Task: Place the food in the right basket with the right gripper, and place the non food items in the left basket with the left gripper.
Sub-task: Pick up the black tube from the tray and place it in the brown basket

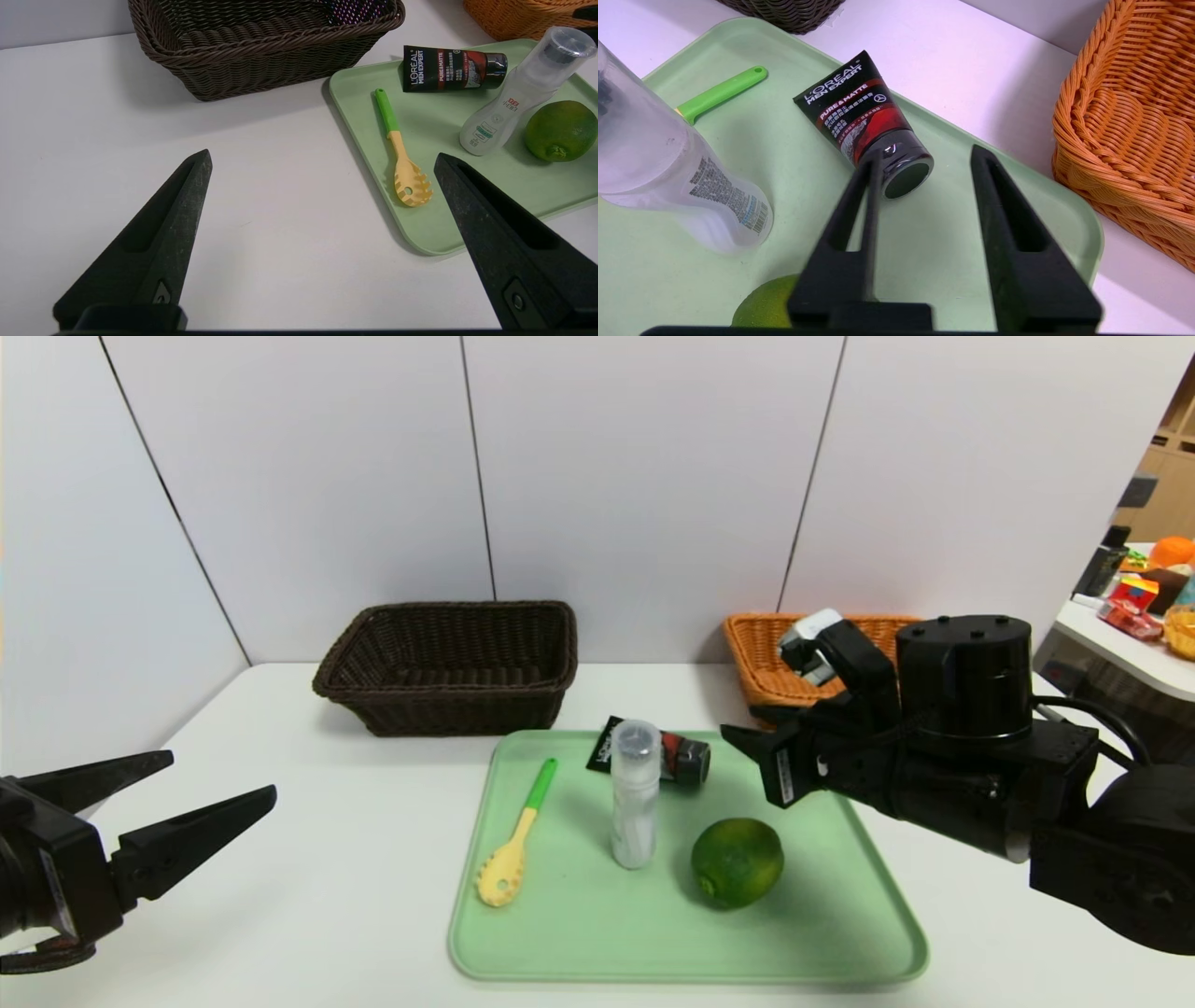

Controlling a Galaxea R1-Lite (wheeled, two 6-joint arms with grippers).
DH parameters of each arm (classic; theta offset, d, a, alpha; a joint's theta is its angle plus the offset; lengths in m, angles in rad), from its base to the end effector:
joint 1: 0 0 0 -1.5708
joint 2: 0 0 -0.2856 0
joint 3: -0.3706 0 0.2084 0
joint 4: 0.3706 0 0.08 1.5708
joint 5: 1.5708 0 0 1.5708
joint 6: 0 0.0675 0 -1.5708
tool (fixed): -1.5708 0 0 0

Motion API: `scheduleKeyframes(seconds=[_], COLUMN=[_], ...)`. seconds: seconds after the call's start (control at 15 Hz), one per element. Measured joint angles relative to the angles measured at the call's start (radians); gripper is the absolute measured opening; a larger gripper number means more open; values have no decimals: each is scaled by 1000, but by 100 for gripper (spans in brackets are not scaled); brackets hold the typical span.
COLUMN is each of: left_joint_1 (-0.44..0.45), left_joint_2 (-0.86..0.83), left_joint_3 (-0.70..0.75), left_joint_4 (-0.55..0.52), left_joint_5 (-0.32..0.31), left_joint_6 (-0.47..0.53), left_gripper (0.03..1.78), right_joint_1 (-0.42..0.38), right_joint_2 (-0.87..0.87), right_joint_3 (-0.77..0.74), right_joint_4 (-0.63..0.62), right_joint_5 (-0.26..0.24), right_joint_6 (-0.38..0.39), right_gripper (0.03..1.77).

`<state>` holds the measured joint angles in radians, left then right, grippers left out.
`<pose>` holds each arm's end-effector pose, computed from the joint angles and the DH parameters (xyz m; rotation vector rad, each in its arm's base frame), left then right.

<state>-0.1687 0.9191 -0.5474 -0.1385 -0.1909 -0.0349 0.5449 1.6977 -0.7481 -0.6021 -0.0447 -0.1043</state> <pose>0.1728 -0.0424 0.1930 -0.0370 0.2407 -0.3538 0.3002 0.1784 0.1191 -0.2032 0.3101 0.5126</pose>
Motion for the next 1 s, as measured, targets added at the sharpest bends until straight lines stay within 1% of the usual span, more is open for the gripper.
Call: scheduleKeyframes(seconds=[0.07, 0.27, 0.47, 0.8, 1.0], left_joint_1=[0, 0, 0, 0, 0], left_joint_2=[0, 0, -2, -2, -3], left_joint_3=[0, 0, 0, 1, 3], left_joint_4=[0, 0, 0, 0, 1], left_joint_5=[0, 1, 1, 0, 1], left_joint_6=[1, 0, 0, 0, 0], left_gripper=[169, 169, 169, 169, 169], right_joint_1=[3, 13, 22, 22, 16], right_joint_2=[-1, -7, -16, -26, -17], right_joint_3=[1, -3, 4, 24, 13], right_joint_4=[0, 1, 2, 2, 2], right_joint_5=[0, -1, -2, 5, 19], right_joint_6=[0, -1, 0, -6, -39], right_gripper=[90, 116, 134, 151, 157])
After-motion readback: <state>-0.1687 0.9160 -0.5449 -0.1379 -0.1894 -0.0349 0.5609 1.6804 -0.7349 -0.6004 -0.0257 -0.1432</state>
